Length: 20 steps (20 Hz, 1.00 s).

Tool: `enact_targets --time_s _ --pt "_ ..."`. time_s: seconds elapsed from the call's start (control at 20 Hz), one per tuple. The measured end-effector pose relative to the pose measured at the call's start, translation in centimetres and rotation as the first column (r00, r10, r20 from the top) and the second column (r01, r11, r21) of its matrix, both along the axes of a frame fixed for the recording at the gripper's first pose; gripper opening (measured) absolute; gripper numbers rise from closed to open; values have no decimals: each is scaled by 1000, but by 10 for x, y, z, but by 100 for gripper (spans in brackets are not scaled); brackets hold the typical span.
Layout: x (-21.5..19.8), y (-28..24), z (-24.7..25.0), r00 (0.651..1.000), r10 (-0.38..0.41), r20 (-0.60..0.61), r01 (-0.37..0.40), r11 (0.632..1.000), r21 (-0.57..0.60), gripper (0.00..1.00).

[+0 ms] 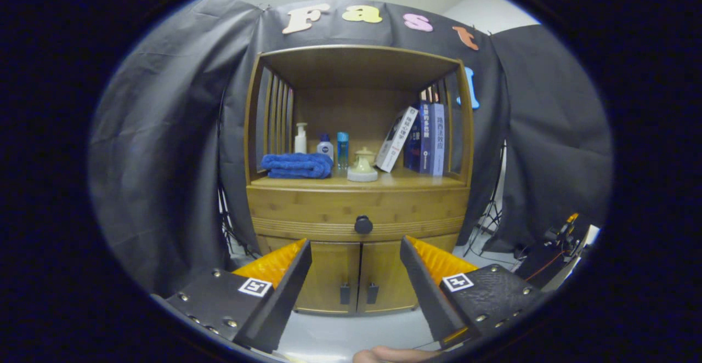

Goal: Pull open the drawer, take out the items inside it, and place them on the countertop above the cabinet.

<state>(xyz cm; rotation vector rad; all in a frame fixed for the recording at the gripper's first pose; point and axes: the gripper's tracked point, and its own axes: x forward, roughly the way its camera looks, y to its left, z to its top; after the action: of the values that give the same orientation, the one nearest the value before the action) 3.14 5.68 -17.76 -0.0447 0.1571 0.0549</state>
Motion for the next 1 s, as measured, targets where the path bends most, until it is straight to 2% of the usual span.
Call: enact_targets --time_s 0.5,0.6,1.0 --pt "-37 15 123 980 22 199 -16 999 -31 96" --pt "-45 7 140 978 -7 209 12 1000 -24 94" --pt "-69 1 200 964 -37 263 32 999 23 93"
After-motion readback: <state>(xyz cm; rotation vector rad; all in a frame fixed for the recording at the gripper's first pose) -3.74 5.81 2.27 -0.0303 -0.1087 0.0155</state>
